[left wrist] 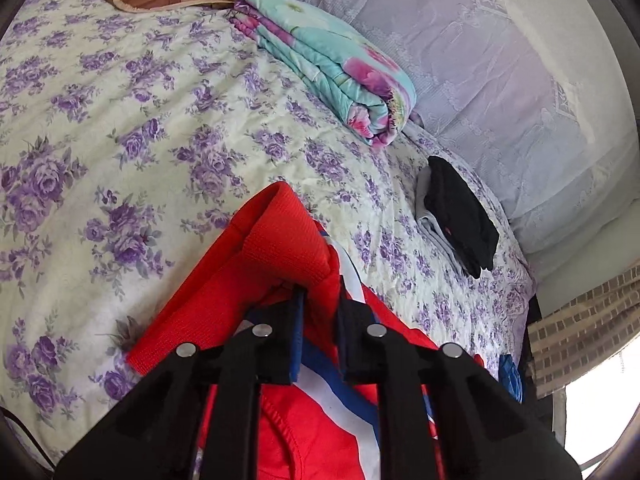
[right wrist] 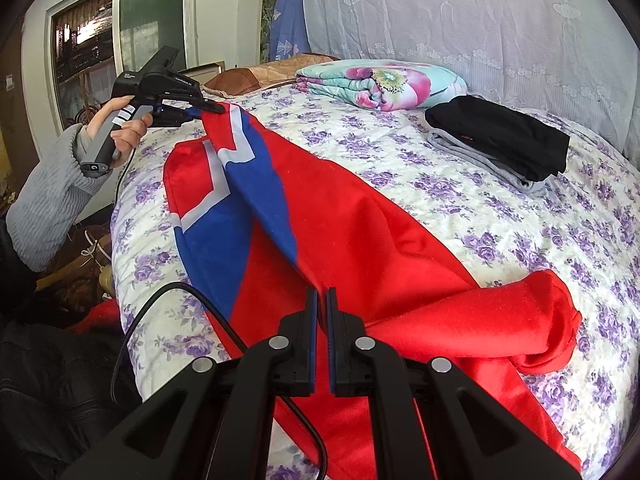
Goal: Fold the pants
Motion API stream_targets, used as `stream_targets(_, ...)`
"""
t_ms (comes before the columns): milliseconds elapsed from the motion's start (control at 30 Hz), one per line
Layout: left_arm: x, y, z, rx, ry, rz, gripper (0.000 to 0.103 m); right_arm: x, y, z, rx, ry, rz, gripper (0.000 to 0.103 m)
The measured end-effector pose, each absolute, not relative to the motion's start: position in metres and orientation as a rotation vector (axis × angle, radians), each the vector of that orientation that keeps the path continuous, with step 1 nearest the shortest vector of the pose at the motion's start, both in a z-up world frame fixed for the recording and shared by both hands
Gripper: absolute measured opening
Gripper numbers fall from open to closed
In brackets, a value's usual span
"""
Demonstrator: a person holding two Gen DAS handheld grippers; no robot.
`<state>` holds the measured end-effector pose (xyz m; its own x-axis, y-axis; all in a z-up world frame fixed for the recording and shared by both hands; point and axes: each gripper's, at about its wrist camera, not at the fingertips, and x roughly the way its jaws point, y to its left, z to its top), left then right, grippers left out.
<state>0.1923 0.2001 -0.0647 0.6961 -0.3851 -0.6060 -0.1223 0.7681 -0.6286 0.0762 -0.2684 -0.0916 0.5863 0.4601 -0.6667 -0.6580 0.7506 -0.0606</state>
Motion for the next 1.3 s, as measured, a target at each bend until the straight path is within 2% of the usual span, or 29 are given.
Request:
stream_targets(200, 0.160, 0.204, -0.046, -0.593, 0.775, -0.223, 0.012, 0.059, -0.272, -0.078, -0.343, 0.647, 0.672, 0.004)
stream_targets(433, 0.132, 0.216, -0.089, -0.624, 0.827, -0.217, 0.012, 0.044, -0.265, -0.114, -0.357, 0.726, 0.692, 0.004)
stream_targets(667, 0.120, 0.218, -0.104, -0.616, 0.844, -0.204, 0.013, 0.038, -0.269, -0.119, -0.326, 0.738, 0.685, 0.004)
stream_targets(833, 0.119, 0.229, -0.113, -0.686, 0.854, -0.213, 0.019, 0.041, -0.267, -0.131, -0.309, 0.763, 0.671, 0.006)
stream_targets(900, 0.108, 0.233, -0.100, -0.660, 0.817, -0.171, 0.039, 0.041, -0.268, -0.131, -0.299, 0.762, 0.670, 0.006)
stream_targets(933, 0.100, 0.236, -0.090, -0.637, 0.780, -0.115, 0.041, 0.041, -0.268, -0.132, -0.294, 0.760, 0.668, 0.006)
stream_targets(1100, 0.081, 0.231, -0.050, -0.538, 0.660, -0.019, 0.041, 0.042, -0.269, -0.135, -0.276, 0.760, 0.660, 0.006)
stream_targets(1300, 0.113, 0.143, -0.046, -0.194, 0.666, -0.072, 0.043, 0.043, -0.271, -0.136, -0.250, 0.763, 0.654, 0.006)
